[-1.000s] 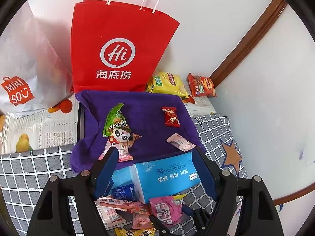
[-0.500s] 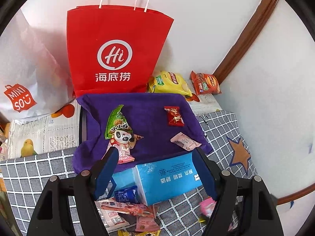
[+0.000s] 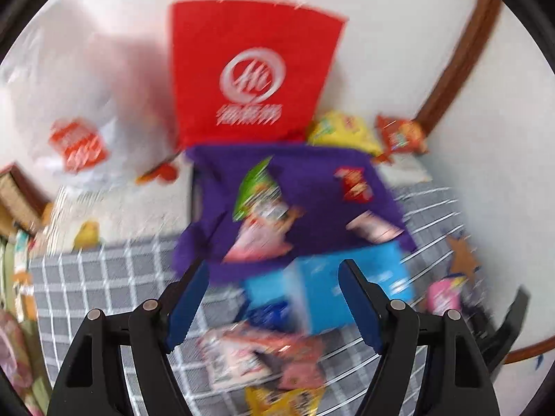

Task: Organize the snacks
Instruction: 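Lift the pink chip bag with the right gripper while the left gripper grasps the white packet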

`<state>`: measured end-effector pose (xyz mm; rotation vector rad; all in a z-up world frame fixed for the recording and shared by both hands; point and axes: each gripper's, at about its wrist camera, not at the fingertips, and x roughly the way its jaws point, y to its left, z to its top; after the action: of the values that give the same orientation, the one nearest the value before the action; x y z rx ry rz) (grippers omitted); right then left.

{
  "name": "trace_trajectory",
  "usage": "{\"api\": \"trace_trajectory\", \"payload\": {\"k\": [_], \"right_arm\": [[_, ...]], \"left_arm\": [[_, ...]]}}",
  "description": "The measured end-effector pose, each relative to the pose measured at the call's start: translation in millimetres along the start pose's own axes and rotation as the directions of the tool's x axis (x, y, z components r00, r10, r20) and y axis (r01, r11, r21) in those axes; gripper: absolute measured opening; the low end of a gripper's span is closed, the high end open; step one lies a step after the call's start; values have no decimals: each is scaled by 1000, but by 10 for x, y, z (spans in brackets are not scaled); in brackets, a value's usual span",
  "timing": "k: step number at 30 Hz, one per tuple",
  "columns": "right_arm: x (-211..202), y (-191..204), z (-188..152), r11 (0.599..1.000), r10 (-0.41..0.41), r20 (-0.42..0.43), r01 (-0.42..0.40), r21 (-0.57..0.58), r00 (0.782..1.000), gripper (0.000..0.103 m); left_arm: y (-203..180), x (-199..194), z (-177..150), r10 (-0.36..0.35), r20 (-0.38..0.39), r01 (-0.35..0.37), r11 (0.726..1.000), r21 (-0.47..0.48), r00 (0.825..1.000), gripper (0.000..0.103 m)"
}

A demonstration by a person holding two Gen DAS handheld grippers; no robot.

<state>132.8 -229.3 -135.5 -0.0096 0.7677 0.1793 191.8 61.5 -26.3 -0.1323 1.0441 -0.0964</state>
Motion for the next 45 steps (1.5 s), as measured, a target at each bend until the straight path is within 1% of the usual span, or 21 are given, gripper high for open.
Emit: {"api": "trace_trajectory", "payload": {"k": [3,5,8,11,14,18,23,25,28,30,32,34,38,40,42,44,45], "right_arm": [[117,-4,-27,1000,14,-34,-15,-18,999,69],[176,-14,-73,999,33,-46,-34,-20,998,69],[168,-39,-119,999,49,-12,-49,-11,999,69],[173,-80,-129,997,73,-7,-73,11,997,69],[202,-119,-131,994,100,-16,-99,34,995,69],[210,-122,-136,993,109,-18,-108,39,994,69],[231,-104,-142,994,107,-25,-106,35,994,69],[237,-116,-139,993,112,-27,-111,39,993,69],[242,-142,-144,991,125,-27,-124,51,992,70],[244,-156,-148,990,132,-26,-130,58,991,70],[241,-171,-147,988,140,-24,-138,66,990,70],[243,-186,-148,986,149,-24,-146,74,989,70],[247,-182,-150,985,154,-24,-151,79,988,70],[247,-181,-143,986,153,-25,-150,78,988,70],[240,-181,-139,986,150,-25,-148,76,988,70],[241,-179,-142,987,148,-25,-146,74,989,70],[240,-178,-142,987,148,-25,-145,74,989,70]], "left_arm": [[273,130,-283,-1,-50,-2,998,-69,999,75],[456,220,-493,-3,-67,-5,993,-117,998,75],[602,372,-730,1,-102,-17,988,-151,995,75],[663,556,-915,-31,-140,6,984,-175,990,75],[668,661,-1010,-72,-129,45,978,-202,989,75],[600,739,-1043,-80,-134,54,981,-189,988,75],[503,817,-987,-38,-138,14,985,-169,990,75],[445,841,-973,-5,-134,-16,988,-152,991,75],[346,874,-978,58,-123,-70,993,-91,991,73],[338,865,-992,84,-110,-92,993,-69,990,62],[380,839,-1003,88,-100,-95,993,-70,991,56],[470,797,-1027,77,-98,-86,992,-89,992,56],[624,748,-1066,107,-89,-116,988,-98,990,56],[640,742,-1082,109,-81,-116,989,-92,991,58],[606,761,-1086,130,-74,-135,988,-74,989,59],[551,798,-1082,162,-59,-166,985,-57,985,59],[545,801,-1085,170,-48,-173,983,-57,984,57]]}}
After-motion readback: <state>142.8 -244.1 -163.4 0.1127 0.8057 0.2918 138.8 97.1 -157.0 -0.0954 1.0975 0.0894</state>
